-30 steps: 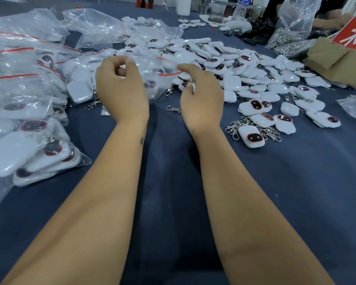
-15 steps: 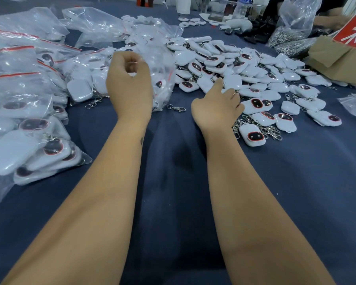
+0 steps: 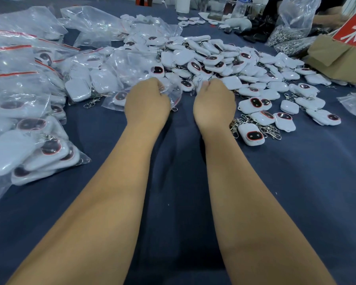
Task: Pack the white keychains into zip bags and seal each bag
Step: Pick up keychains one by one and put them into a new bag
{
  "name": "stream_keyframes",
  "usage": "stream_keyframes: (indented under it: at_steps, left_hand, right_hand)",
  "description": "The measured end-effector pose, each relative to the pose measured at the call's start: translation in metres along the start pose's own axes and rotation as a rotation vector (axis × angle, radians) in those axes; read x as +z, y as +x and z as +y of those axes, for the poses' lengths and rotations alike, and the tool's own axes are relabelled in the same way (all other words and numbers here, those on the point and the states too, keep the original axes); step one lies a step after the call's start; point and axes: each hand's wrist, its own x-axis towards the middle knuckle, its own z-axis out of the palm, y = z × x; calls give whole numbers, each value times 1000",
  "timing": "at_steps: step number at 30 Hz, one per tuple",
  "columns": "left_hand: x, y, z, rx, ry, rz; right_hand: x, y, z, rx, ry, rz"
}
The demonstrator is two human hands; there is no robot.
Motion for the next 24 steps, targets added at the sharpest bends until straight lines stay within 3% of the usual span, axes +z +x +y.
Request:
stream_keyframes:
  at_steps: [4, 8, 13, 24]
  left_hand:
    - [-6, 3, -6, -60, 20, 21]
    - [-7, 2, -1, -59, -50, 50]
    - [-9, -1, 6, -119, -401, 61]
    - [-7, 2, 2, -172, -602, -20]
  right_hand:
    - [0, -2, -16, 119, 698, -9]
    - [3, -8, -26, 225, 1123, -246]
    - [6, -8, -24, 248, 1099, -400]
    - [4, -8, -22, 170, 1143, -296]
